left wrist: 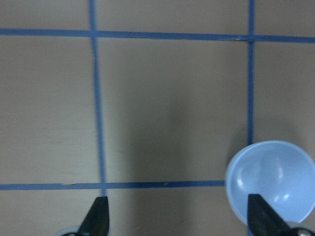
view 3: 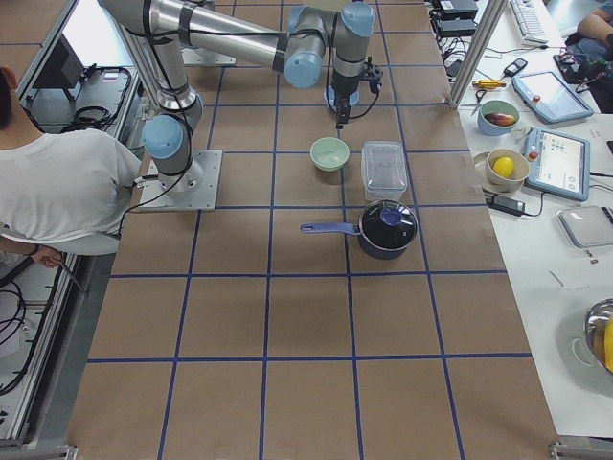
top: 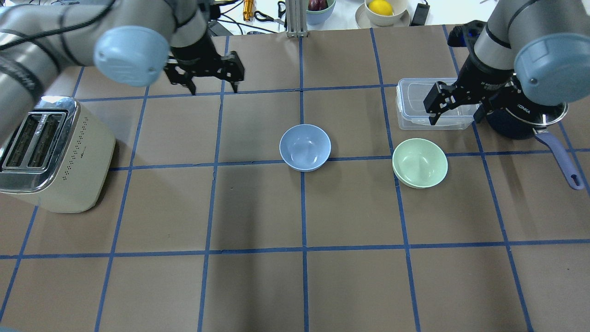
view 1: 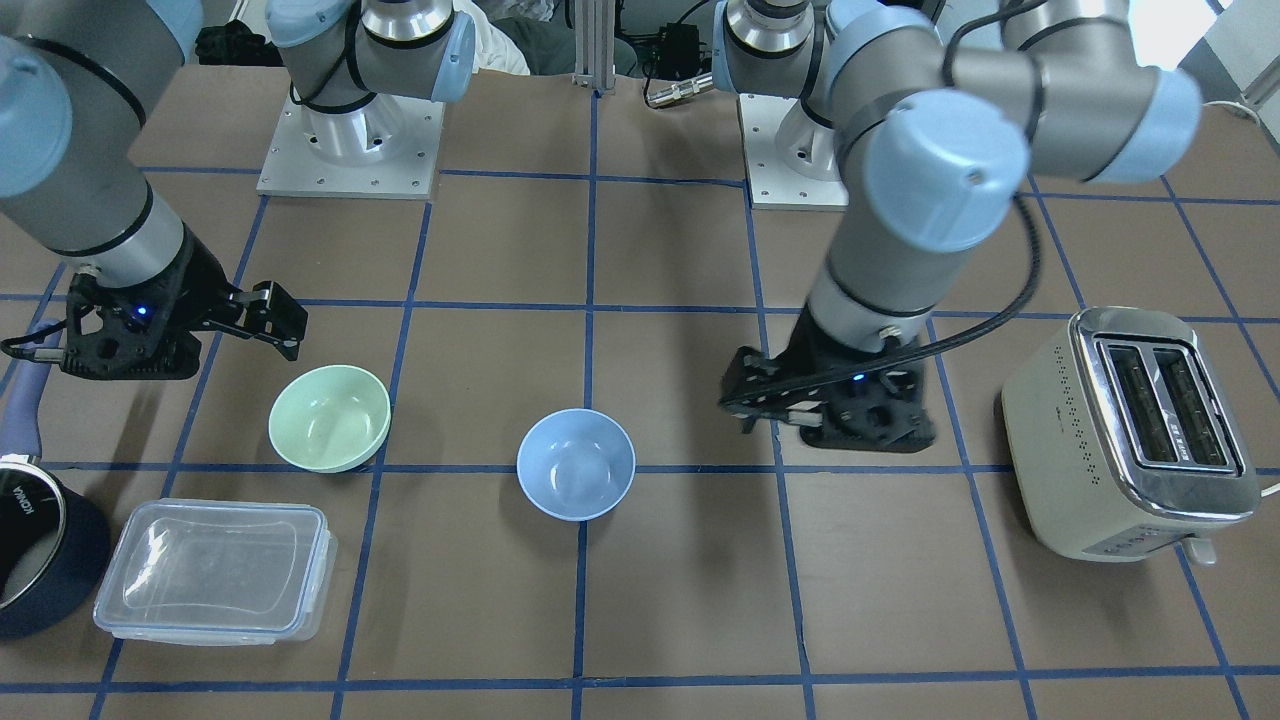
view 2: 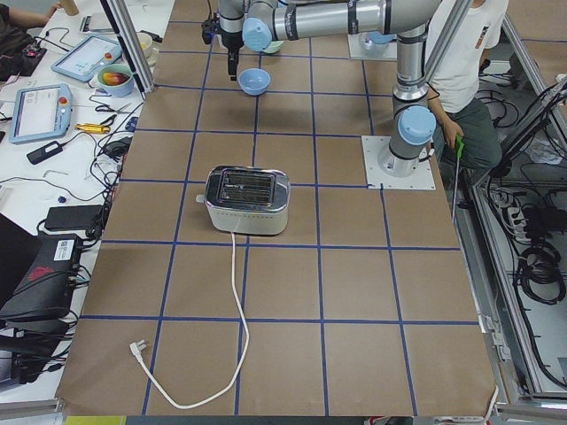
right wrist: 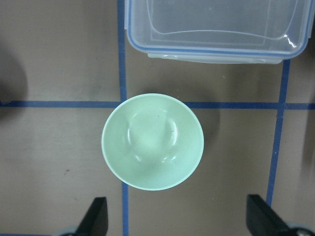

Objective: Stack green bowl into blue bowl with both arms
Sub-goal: 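Lower the right gripper and grasp the pale green bowl's rim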

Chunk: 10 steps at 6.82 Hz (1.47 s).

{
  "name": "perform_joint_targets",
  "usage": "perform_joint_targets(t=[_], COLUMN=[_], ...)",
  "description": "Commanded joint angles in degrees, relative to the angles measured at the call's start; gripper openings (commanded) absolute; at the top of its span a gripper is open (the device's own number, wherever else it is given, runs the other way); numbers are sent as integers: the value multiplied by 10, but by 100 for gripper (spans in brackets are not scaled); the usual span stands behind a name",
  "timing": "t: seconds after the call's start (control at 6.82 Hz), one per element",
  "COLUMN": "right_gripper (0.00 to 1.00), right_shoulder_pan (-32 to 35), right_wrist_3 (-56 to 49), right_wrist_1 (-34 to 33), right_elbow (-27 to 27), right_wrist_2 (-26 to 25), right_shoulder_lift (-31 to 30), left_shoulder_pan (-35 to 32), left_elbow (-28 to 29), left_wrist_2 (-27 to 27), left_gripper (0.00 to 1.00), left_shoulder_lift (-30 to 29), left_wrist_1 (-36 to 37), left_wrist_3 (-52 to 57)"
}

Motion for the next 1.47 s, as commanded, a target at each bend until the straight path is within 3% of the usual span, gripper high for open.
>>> perform_joint_targets(t=[0.0,0.29,0.44,0.59,0.73,0.88,1.17,1.32], right_gripper=[100,98,72,29,10,0,0,0], right_shoulder_pan=[-50,-51,-50,-50,-50,-49,-47,-43], right_wrist_3=[-22,-15,-12,-12,-13,-14,-11,-10], right_wrist_1=[-156,-211,-210,-208,-205,-203,-185,-103], right_elbow=[131,154,153,153,153,152,130,76], right_wrist_2=[1,7,8,9,9,9,28,55], right_shoulder_lift=[7,58,76,77,78,77,63,52], left_shoulder_pan=[31,33,40,43,41,40,37,37], left_elbow=[-19,-27,-20,-20,-24,-22,-29,-29], left_wrist_2=[9,16,20,15,14,14,16,15], left_gripper=[100,100,100,100,100,100,100,100], left_shoulder_lift=[98,112,103,101,103,103,112,111], left_wrist_1=[-100,-87,-70,-48,-48,-48,-49,-48], left_wrist_3=[50,58,58,58,58,57,52,53])
